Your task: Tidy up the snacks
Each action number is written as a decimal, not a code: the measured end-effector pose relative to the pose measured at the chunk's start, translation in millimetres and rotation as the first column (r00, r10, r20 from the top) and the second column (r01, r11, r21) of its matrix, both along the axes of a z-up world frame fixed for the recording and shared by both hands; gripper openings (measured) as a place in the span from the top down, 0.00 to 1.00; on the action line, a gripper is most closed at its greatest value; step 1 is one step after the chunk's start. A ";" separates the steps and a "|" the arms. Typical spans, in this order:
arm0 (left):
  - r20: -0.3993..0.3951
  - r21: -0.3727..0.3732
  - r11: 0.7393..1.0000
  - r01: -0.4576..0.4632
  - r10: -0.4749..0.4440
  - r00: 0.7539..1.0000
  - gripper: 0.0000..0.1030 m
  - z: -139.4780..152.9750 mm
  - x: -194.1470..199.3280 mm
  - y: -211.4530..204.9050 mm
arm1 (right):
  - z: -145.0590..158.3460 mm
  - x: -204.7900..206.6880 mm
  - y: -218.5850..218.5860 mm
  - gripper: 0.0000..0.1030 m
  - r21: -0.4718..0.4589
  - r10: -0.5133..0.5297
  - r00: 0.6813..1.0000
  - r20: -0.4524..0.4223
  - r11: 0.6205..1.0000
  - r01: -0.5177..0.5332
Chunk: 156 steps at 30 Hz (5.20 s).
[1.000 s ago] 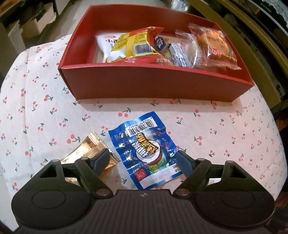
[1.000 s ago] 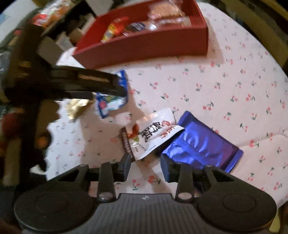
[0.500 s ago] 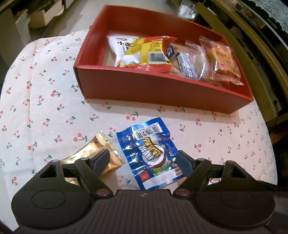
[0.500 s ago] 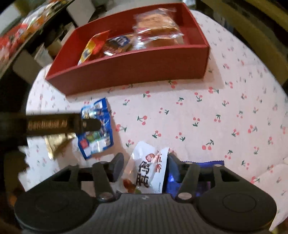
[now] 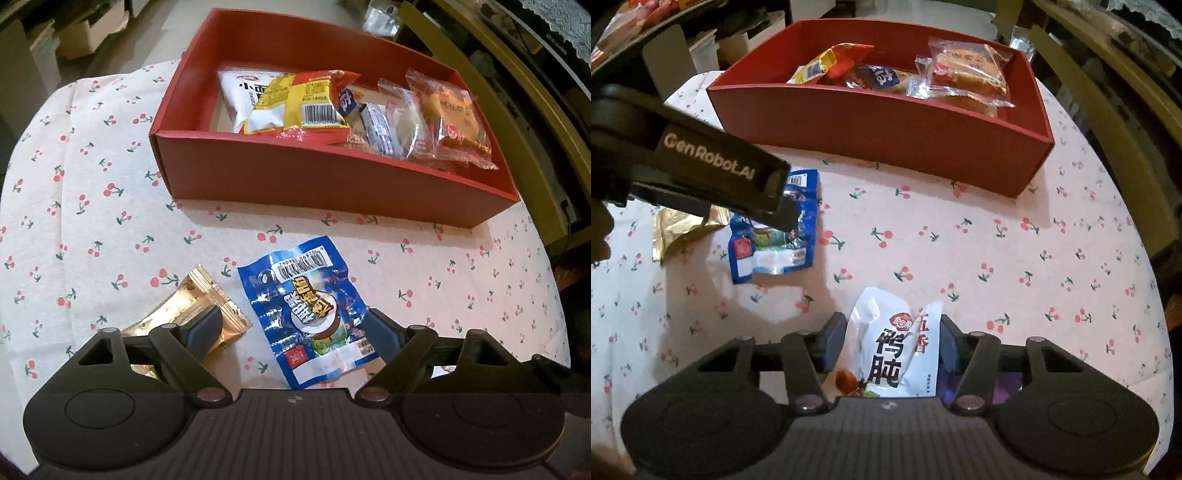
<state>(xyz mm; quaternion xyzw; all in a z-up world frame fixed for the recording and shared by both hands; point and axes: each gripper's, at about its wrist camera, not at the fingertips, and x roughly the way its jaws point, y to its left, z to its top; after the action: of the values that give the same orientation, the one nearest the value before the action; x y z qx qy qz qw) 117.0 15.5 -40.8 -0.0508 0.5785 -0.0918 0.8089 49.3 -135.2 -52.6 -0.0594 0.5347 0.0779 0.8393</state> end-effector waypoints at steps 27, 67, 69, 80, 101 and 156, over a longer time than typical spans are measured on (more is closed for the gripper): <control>0.053 0.193 0.975 0.108 -0.121 0.991 0.23 -17.7 -7.4 -61.0 | 44.3 -4.3 -74.7 0.43 0.200 -0.115 0.986 0.122 0.976 0.089; 0.125 0.105 0.987 0.121 -0.134 0.983 0.25 15.0 -25.0 -57.5 | 46.3 4.5 -68.4 0.43 0.188 -0.125 0.981 0.150 0.978 0.096; 0.136 0.099 0.988 0.120 -0.133 0.982 0.25 18.6 -23.8 -57.1 | 47.7 6.5 -66.7 0.43 0.190 -0.127 0.980 0.156 0.977 0.096; 0.173 0.088 0.993 0.082 -0.096 0.980 0.26 30.6 -14.8 -49.0 | 58.3 17.3 -58.0 0.43 0.218 -0.148 0.970 0.191 0.970 0.105; 0.282 0.143 0.989 0.029 -0.069 0.957 0.26 59.7 5.1 -44.1 | 80.2 38.6 -49.8 0.43 0.251 -0.176 0.948 0.264 0.962 0.108; 0.329 0.188 0.979 -0.076 0.010 0.944 0.27 59.5 97.5 -51.8 | 78.3 142.3 -47.5 0.43 0.243 -0.207 0.922 0.328 0.961 0.130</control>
<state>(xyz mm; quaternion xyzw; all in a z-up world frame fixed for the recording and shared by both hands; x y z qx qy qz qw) 214.5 -36.2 18.8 0.0331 0.4419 -0.0229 0.8962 191.6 -182.7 25.7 0.0659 0.3681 0.0508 0.9260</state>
